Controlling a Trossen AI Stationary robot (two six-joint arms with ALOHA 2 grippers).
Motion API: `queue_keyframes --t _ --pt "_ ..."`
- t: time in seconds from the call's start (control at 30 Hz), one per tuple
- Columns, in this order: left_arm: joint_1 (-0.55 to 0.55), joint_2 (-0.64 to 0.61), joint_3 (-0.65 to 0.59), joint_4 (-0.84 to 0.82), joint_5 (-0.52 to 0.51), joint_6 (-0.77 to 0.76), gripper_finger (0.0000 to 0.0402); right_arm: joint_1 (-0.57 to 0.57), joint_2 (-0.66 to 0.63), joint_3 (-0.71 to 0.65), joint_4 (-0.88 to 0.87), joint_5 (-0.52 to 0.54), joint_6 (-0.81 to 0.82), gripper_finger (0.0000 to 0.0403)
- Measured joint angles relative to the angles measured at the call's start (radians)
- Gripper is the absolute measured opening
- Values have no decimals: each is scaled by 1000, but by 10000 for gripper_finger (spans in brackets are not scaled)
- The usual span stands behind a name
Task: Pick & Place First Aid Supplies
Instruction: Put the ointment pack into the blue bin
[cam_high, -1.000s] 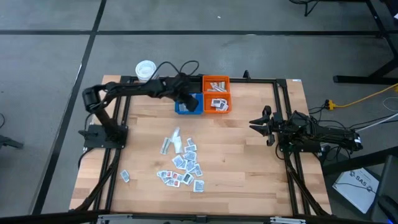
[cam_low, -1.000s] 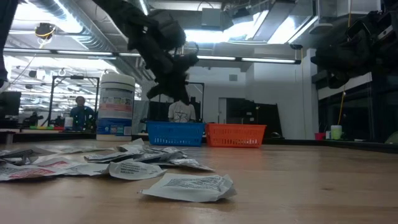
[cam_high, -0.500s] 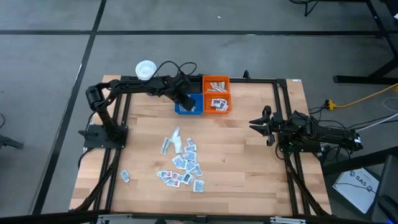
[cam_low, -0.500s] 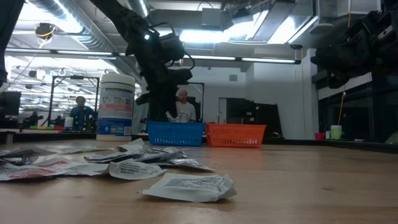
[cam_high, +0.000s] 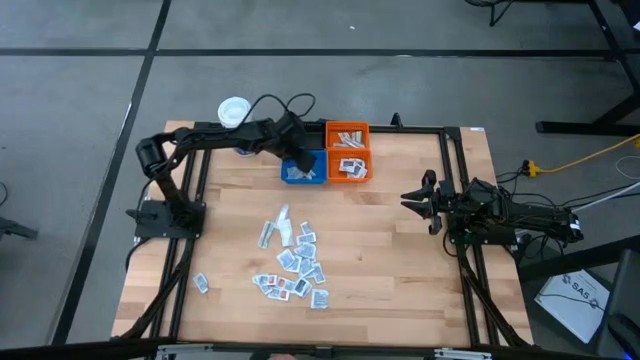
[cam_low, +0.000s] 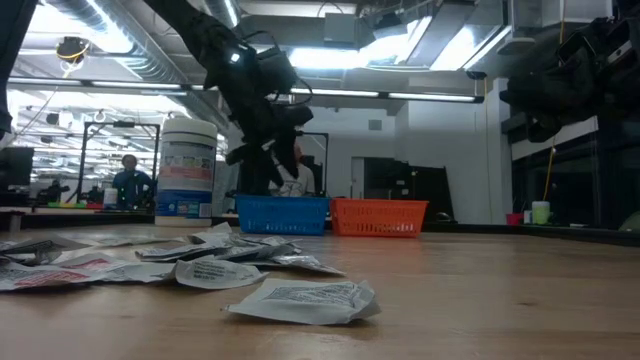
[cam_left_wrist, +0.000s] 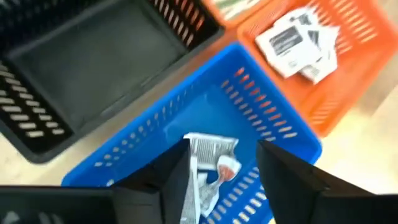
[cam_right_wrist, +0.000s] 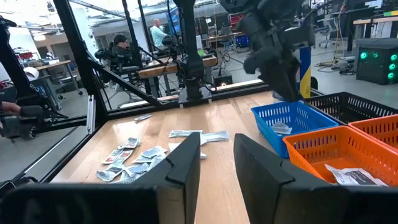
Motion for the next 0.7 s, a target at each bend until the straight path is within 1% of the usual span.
queue_keyframes --t 0.1,0.2,0.3,0.47,0.7 --pt "0 -22 0 39 1 12 196 0 0 0 0 0 0 100" --pt "-4 -58 0 37 -4 63 197 0 0 0 0 0 0 100" --pt "-20 -99 0 30 -33 138 195 0 0 0 0 0 0 100" --pt "-77 -139 0 25 -126 261 194 0 0 0 0 0 0 100" --pt "-179 -156 0 -36 -138 329 192 0 0 0 0 0 0 100"
